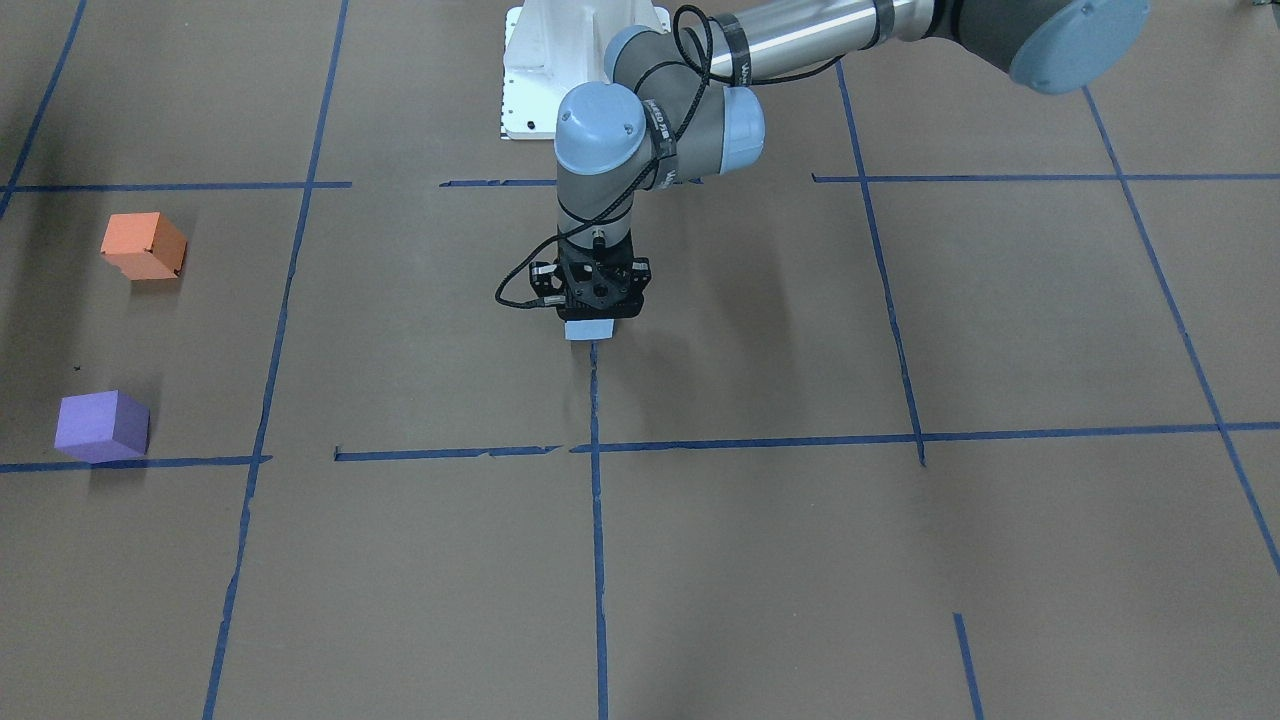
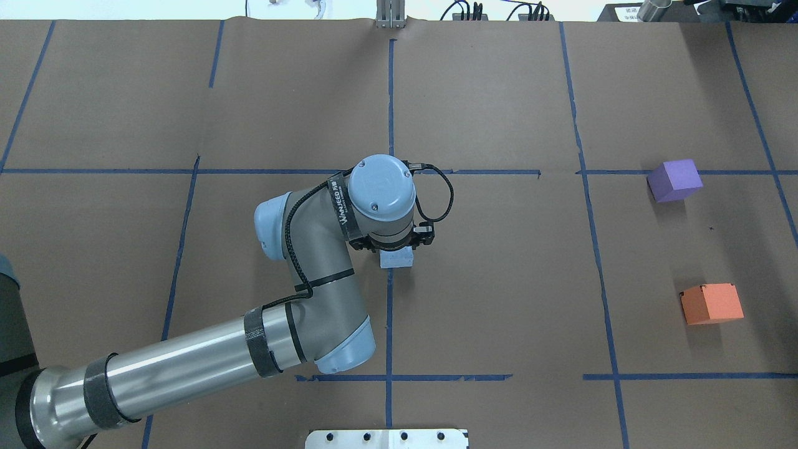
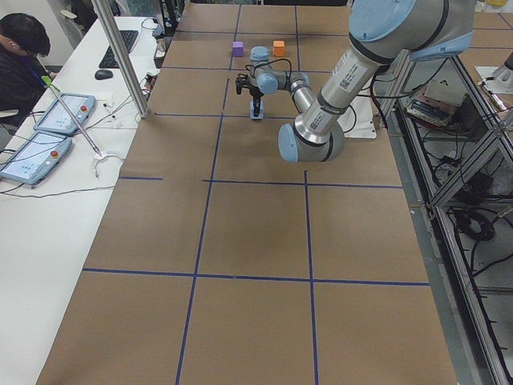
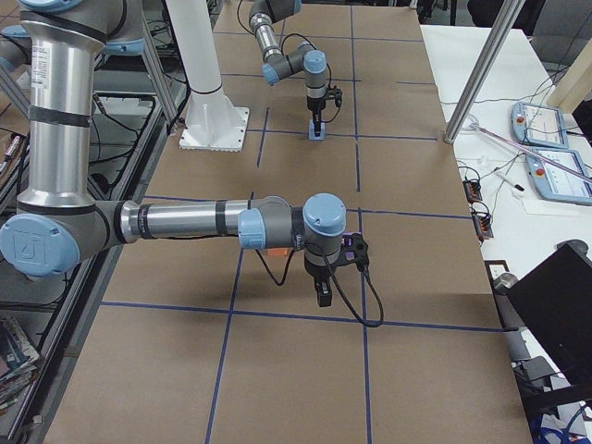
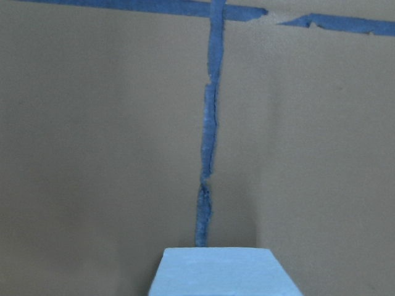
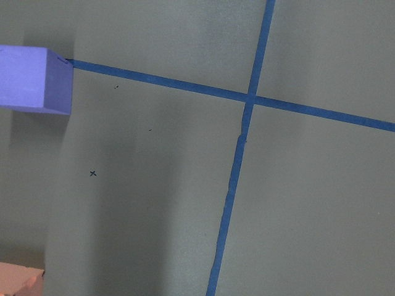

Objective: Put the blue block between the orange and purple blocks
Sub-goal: 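Carry the light blue cube with the left gripper to the table center, then withdraw the left arm out of view while the right arm enters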

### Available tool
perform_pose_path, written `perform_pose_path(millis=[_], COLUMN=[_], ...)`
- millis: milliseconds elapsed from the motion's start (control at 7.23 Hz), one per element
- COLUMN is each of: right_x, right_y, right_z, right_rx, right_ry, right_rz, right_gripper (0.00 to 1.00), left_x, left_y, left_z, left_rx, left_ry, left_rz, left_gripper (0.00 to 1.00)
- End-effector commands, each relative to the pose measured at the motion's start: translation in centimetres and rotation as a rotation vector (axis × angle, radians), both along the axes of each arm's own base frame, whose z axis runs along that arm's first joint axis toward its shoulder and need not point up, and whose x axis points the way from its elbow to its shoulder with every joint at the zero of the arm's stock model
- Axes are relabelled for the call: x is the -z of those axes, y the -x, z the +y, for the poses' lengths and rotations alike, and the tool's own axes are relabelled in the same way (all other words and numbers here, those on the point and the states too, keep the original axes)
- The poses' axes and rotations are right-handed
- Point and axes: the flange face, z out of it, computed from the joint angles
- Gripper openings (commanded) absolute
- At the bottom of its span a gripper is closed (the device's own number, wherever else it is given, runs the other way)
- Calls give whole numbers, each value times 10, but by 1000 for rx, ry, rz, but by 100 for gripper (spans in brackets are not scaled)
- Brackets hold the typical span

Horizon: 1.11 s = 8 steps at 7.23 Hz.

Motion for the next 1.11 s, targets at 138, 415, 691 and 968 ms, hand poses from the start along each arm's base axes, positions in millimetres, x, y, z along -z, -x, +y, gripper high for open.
perform_pose_path(millis=[138, 415, 691, 968], right_x=[6, 17, 25, 26], right_y=[0, 1, 4, 7], right_z=[-2, -9, -16, -17], right_rx=[2, 2, 6, 12], right_ry=[-14, -44, -121, -126], right_rz=[-2, -5, -13, -16], right_gripper=[100, 100, 100, 100], left_x=[19, 28, -60, -201], left_y=[33, 138, 275, 445], left_z=[-22, -50, -86, -131], left_rx=[27, -71, -177, -259], left_ry=[-28, -32, -116, -185], left_rz=[8, -20, -72, -180], left_gripper=[100, 100, 100, 100])
